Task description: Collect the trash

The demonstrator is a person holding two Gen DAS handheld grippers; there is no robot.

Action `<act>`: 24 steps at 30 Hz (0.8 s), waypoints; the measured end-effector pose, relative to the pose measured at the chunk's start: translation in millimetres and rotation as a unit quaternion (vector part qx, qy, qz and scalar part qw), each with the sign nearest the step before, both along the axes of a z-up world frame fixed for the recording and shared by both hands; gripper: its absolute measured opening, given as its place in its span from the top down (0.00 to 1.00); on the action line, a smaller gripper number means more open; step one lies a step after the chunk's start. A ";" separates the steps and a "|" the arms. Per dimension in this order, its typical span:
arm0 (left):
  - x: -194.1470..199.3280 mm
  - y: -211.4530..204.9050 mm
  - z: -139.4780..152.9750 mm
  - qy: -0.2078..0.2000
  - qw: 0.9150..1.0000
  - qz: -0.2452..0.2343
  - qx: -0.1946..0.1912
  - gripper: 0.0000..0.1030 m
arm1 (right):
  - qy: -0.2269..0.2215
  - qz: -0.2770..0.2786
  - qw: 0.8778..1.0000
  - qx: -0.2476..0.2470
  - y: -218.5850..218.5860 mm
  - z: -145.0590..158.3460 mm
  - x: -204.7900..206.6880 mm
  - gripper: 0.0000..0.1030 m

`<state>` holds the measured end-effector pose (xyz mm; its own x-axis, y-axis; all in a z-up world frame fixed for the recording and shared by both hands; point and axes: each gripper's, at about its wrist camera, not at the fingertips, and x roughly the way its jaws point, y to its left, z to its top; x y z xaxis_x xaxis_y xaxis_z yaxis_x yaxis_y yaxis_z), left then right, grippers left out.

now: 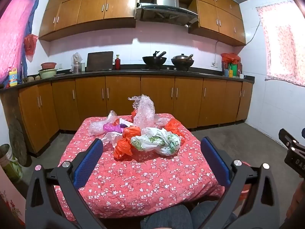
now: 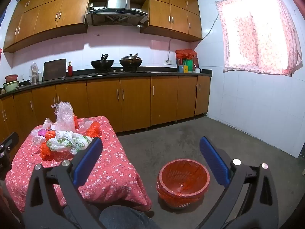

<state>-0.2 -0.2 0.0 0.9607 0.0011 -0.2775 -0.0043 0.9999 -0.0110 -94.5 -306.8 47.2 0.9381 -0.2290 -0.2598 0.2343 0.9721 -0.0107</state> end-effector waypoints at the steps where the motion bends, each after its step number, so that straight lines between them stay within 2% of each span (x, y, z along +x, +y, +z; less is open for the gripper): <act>1: -0.1 0.0 0.0 -0.001 1.000 0.000 0.000 0.02 | 0.000 0.000 1.000 0.000 0.1 -0.1 0.1 0.04; 24: 0.0 0.1 0.1 0.000 1.000 0.000 -0.001 0.02 | 0.000 0.000 1.000 0.001 -1.2 -1.1 -1.3 0.04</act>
